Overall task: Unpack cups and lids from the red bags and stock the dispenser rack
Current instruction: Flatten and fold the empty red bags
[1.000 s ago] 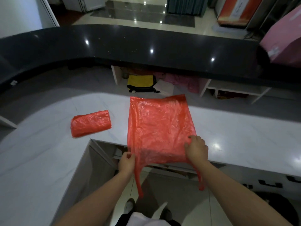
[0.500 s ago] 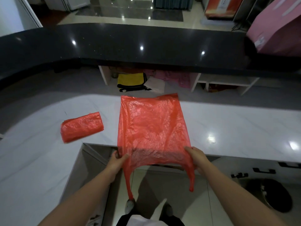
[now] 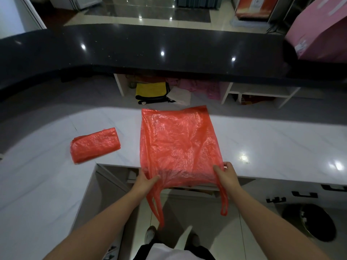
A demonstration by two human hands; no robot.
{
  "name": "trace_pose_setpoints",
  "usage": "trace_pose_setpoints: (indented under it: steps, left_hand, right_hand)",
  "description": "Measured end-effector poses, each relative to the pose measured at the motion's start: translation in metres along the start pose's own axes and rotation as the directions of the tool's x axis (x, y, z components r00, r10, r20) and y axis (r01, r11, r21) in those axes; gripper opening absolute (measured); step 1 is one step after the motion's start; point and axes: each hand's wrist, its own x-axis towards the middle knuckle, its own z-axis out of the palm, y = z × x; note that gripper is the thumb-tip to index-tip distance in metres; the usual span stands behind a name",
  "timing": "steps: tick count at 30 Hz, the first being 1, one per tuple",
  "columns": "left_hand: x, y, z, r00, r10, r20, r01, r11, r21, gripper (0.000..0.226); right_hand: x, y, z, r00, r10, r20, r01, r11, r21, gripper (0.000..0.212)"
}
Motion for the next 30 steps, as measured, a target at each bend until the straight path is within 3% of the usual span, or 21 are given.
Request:
trace_pose_setpoints:
  steps: [2, 4, 9, 14, 20, 22, 25, 30]
  left_hand:
    - [0.001, 0.013, 0.004, 0.997, 0.047, -0.069, -0.05, 0.998, -0.041, 0.11]
    - [0.003, 0.025, 0.007, 0.987, 0.099, -0.13, -0.103, 0.994, -0.025, 0.109]
    - [0.005, 0.031, 0.009, 0.972, 0.1, -0.211, -0.053, 0.974, 0.218, 0.057]
    - [0.001, 0.021, 0.01, 0.947, 0.144, -0.286, -0.083, 0.973, 0.216, 0.011]
    - [0.008, 0.013, -0.004, 0.932, 0.07, -0.355, -0.064, 0.998, 0.03, 0.022]
    - [0.01, 0.008, -0.01, 0.918, 0.031, -0.396, -0.037, 0.999, -0.009, 0.029]
    - [0.013, -0.003, -0.015, 0.925, -0.002, -0.379, 0.007, 1.0, 0.012, 0.043]
    - [0.018, -0.01, -0.021, 0.94, -0.004, -0.342, 0.071, 0.98, 0.185, 0.037]
  right_hand:
    - [-0.002, -0.01, 0.0, 0.998, -0.041, -0.043, 0.04, 0.999, -0.009, 0.021]
    - [-0.001, -0.016, -0.002, 0.994, -0.051, -0.094, 0.051, 0.999, 0.002, 0.017]
    - [-0.003, -0.013, -0.008, 0.993, -0.02, -0.12, 0.024, 0.999, 0.032, 0.014]
    - [-0.005, 0.001, -0.012, 0.99, -0.006, -0.141, 0.008, 1.0, 0.014, 0.028]
    - [0.002, 0.007, -0.019, 0.983, 0.031, -0.181, -0.03, 1.0, 0.007, 0.01]
    - [0.002, 0.011, -0.022, 0.979, 0.061, -0.196, -0.063, 0.998, -0.007, 0.021]
    - [0.003, 0.018, -0.022, 0.984, 0.088, -0.156, -0.099, 0.993, -0.068, 0.046]
    - [0.01, 0.026, -0.018, 0.993, 0.081, -0.085, -0.099, 0.967, -0.233, 0.039]
